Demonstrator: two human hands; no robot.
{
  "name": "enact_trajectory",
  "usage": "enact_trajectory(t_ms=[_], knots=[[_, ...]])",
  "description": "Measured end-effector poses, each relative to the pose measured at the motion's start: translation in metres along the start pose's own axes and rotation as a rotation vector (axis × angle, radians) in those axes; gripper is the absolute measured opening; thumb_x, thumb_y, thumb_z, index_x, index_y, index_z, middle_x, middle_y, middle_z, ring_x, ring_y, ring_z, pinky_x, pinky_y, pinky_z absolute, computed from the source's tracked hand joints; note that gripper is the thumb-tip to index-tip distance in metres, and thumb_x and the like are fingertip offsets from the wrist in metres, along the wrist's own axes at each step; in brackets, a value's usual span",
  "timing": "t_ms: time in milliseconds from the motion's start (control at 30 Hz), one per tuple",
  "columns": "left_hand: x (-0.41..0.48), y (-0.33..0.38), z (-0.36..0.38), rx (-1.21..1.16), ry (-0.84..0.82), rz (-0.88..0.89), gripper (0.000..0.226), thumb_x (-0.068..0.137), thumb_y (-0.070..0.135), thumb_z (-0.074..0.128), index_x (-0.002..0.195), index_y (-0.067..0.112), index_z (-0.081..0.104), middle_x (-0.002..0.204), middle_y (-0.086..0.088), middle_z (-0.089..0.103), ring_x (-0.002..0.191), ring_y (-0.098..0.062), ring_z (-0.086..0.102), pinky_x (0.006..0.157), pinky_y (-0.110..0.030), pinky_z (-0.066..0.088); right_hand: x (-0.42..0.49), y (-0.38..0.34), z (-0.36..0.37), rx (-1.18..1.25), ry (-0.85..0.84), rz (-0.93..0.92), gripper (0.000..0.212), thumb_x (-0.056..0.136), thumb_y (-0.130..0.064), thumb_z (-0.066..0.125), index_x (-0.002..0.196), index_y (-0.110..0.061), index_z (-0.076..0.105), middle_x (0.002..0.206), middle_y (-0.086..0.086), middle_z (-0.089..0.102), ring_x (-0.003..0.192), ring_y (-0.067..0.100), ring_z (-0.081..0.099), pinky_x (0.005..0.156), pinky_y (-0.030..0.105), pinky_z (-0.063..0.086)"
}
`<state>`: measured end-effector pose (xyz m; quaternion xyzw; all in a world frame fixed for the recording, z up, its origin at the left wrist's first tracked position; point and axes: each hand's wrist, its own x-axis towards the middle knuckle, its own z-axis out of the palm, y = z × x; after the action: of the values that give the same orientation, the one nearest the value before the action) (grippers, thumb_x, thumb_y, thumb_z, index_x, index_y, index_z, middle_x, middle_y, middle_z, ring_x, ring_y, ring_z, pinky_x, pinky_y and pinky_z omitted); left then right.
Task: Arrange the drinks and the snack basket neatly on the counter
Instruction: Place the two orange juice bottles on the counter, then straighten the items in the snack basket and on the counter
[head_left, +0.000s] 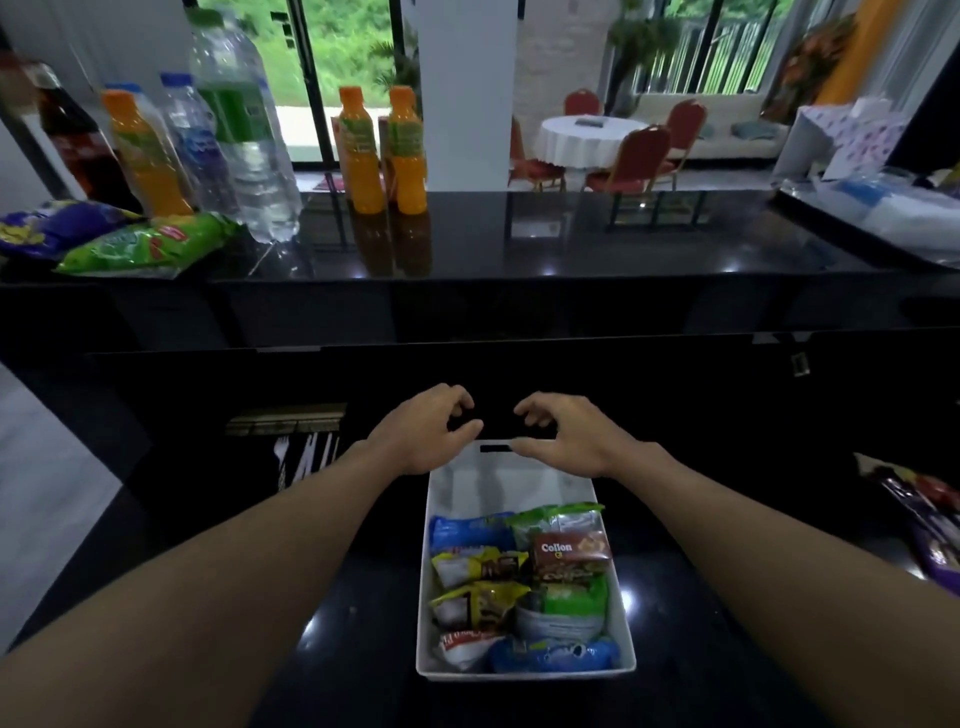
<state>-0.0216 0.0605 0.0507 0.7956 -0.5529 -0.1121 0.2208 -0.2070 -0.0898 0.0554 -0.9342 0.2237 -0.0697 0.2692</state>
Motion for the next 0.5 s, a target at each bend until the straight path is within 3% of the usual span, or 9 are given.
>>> enact_trajectory(t_ms=[233, 367, 500], knots=[[-0.014, -0.009, 0.073, 0.063, -0.282, -0.109, 0.057, 0.095, 0.038, 0.064, 0.143, 0.015, 0.045, 0.140, -0.008, 0.047, 0.122, -0.023, 0.051, 0.102, -0.036, 0.043, -0.016, 0.050, 0.042, -0.084, -0.293, 0.144, 0.071, 0.088, -0.040, 0.076, 0.148, -0.016, 0.047, 0.143, 0.007, 0.054, 0.130, 0.021, 0.053, 0.106, 0.033, 0.044], [-0.014, -0.012, 0.100, 0.088, -0.389, -0.168, 0.062, 0.094, 0.040, 0.066, 0.146, 0.017, 0.042, 0.144, -0.007, 0.044, 0.125, -0.024, 0.049, 0.102, -0.033, 0.042, -0.017, 0.072, 0.056, -0.016, -0.435, 0.232, 0.071, 0.086, -0.036, 0.078, 0.148, -0.020, 0.049, 0.144, 0.005, 0.054, 0.129, 0.021, 0.053, 0.106, 0.034, 0.047], [-0.010, -0.016, 0.115, 0.031, -0.494, -0.239, 0.062, 0.087, 0.037, 0.074, 0.141, 0.019, 0.049, 0.139, -0.004, 0.049, 0.121, -0.020, 0.052, 0.095, -0.028, 0.045, -0.012, 0.085, 0.063, 0.019, -0.473, 0.269, 0.058, 0.083, -0.037, 0.078, 0.137, -0.022, 0.061, 0.137, 0.001, 0.061, 0.119, 0.019, 0.060, 0.102, 0.036, 0.050]])
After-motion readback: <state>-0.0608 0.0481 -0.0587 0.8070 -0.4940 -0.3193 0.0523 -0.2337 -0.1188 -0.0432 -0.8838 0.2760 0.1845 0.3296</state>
